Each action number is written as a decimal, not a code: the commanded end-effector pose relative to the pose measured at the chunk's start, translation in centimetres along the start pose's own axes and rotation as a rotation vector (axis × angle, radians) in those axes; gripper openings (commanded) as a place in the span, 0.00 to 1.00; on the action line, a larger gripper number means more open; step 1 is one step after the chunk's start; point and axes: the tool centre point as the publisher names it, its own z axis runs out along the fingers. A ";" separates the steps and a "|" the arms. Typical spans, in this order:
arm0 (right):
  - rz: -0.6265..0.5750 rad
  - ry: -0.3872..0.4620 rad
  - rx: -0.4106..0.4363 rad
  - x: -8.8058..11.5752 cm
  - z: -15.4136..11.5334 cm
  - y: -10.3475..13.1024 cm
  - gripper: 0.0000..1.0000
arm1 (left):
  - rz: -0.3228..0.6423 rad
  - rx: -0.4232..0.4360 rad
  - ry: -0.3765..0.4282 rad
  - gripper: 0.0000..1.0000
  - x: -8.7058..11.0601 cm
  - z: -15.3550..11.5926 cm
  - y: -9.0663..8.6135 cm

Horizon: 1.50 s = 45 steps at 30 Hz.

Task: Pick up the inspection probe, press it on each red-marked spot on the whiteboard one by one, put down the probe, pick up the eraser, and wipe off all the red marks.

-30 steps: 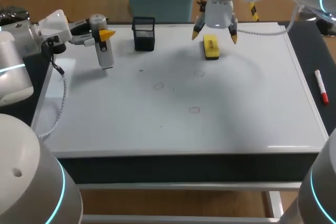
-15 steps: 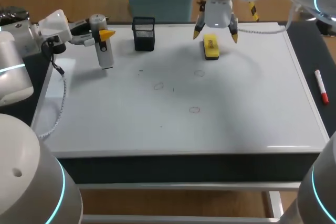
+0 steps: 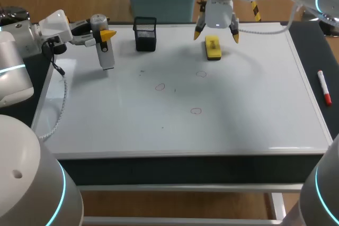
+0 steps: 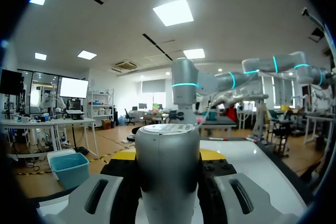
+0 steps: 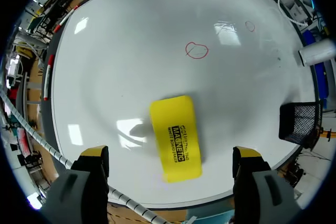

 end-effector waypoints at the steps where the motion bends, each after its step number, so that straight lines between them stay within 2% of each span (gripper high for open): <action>1: -0.050 -0.028 0.001 0.4 0.0 0.3 1.00 | 0.002 0.003 0.000 0.00 0.0 0.0 0.0; 13: -0.121 -0.054 0.019 0.6 1.1 1.2 1.00 | 0.002 0.003 0.000 0.00 0.0 0.0 0.0; 29: -0.128 -0.019 0.025 0.4 1.8 1.1 1.00 | 0.002 0.003 0.000 0.00 0.0 0.0 0.0; 32: -0.132 -0.016 0.027 0.3 1.7 1.1 0.94 | 0.002 0.003 0.000 0.00 0.0 0.0 0.0; 33: -0.132 -0.014 0.028 0.3 1.7 1.1 0.90 | 0.002 0.003 0.000 0.00 0.0 0.0 0.0; 35: -0.133 -0.012 0.030 0.2 1.7 1.0 0.72 | 0.002 0.003 0.000 0.00 0.0 0.0 0.0; 36: -0.133 -0.010 0.031 0.2 1.7 1.0 0.53 | 0.002 0.003 0.000 0.00 0.0 0.0 0.0; 38: -0.132 -0.006 0.034 0.1 1.7 1.0 0.27 | 0.002 0.003 0.000 0.00 0.0 0.0 0.0; 39: -0.132 -0.005 0.037 0.1 1.6 1.0 0.06 | 0.002 0.003 0.000 0.00 0.0 0.0 0.0; 40: -0.133 -0.002 0.041 0.0 1.5 1.1 0.00 | 0.002 0.003 0.000 0.00 0.0 0.0 0.0; 45: -0.135 0.000 0.046 0.0 1.4 1.0 0.00 | 0.002 0.003 0.000 0.00 0.0 0.0 0.0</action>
